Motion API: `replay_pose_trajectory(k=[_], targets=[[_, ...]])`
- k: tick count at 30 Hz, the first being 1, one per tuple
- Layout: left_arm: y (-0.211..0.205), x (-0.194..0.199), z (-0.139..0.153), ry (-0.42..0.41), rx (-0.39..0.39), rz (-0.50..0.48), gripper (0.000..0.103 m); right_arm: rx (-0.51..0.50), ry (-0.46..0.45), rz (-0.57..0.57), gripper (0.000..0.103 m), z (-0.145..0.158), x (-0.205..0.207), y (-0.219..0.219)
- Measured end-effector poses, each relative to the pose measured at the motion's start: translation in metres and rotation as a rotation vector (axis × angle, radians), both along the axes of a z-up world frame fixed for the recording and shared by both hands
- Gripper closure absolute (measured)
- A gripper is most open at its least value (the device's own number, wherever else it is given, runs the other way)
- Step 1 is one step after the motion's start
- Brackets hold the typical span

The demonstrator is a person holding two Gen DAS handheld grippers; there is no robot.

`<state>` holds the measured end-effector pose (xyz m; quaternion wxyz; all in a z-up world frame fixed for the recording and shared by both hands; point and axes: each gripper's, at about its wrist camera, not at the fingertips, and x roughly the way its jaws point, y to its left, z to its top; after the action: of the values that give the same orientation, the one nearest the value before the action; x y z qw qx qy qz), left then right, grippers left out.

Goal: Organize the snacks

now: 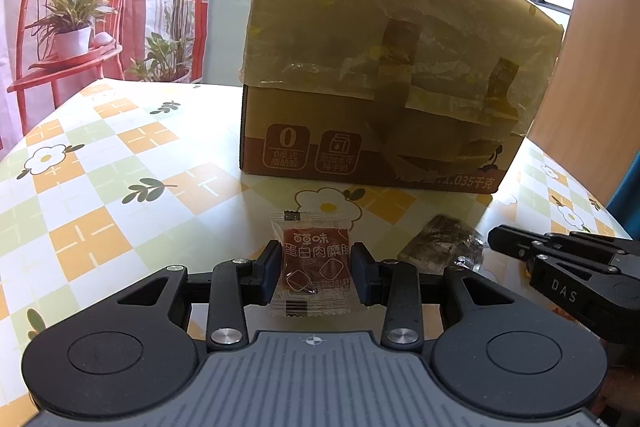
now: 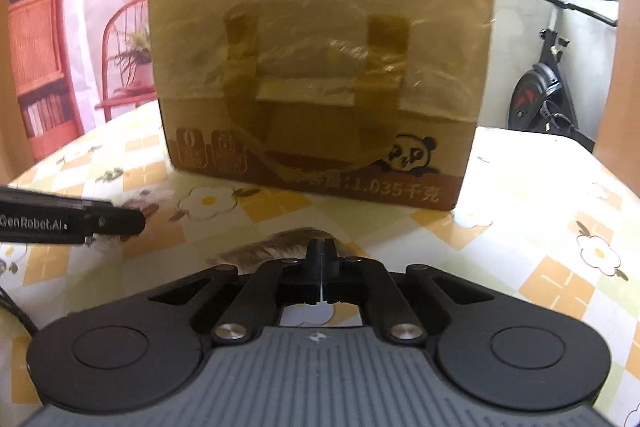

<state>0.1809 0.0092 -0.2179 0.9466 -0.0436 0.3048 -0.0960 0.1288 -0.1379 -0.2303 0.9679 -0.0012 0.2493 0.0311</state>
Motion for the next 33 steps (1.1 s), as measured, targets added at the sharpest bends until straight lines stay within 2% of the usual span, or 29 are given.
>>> replay_pose_trajectory(k=[3,4,5,7,10,13,16,18,21,23,26,33], targets=[[-0.001,0.000,0.000,0.002,0.001,0.000,0.063,0.022,0.024,0.010,0.101,-0.001,0.002,-0.003],[-0.001,0.000,0.000,0.003,0.002,0.000,0.063,0.023,0.024,0.004,0.097,-0.001,0.002,-0.003],[-0.001,0.000,0.000,0.004,0.003,0.000,0.063,0.024,0.022,0.006,0.096,-0.001,0.002,-0.002],[-0.001,0.000,0.000,0.005,0.002,0.000,0.063,0.031,0.038,0.032,0.077,-0.002,0.003,-0.002],[-0.001,0.001,0.000,0.005,0.000,0.001,0.063,0.012,0.035,0.060,0.061,-0.002,0.001,0.003],[-0.001,0.001,0.000,0.004,-0.007,0.001,0.063,-0.019,0.047,0.097,0.049,-0.002,0.002,0.011],[0.002,0.001,0.001,-0.001,-0.017,0.002,0.063,-0.062,0.082,0.132,0.041,-0.003,0.006,0.019],[0.003,0.001,0.001,-0.002,-0.024,0.004,0.063,-0.082,0.114,0.143,0.041,-0.003,0.009,0.023],[0.006,0.002,0.001,-0.003,-0.036,0.005,0.063,-0.081,0.144,0.082,0.040,0.000,0.014,0.023],[0.008,0.002,0.001,-0.005,-0.045,0.005,0.063,-0.035,0.187,0.042,0.040,0.000,0.019,0.018],[0.011,0.003,0.000,-0.003,-0.057,0.010,0.063,0.049,0.241,0.044,0.040,0.001,0.027,0.011],[0.020,0.003,-0.001,-0.003,-0.085,0.016,0.063,-0.002,0.267,0.022,0.043,0.005,0.034,0.008]])
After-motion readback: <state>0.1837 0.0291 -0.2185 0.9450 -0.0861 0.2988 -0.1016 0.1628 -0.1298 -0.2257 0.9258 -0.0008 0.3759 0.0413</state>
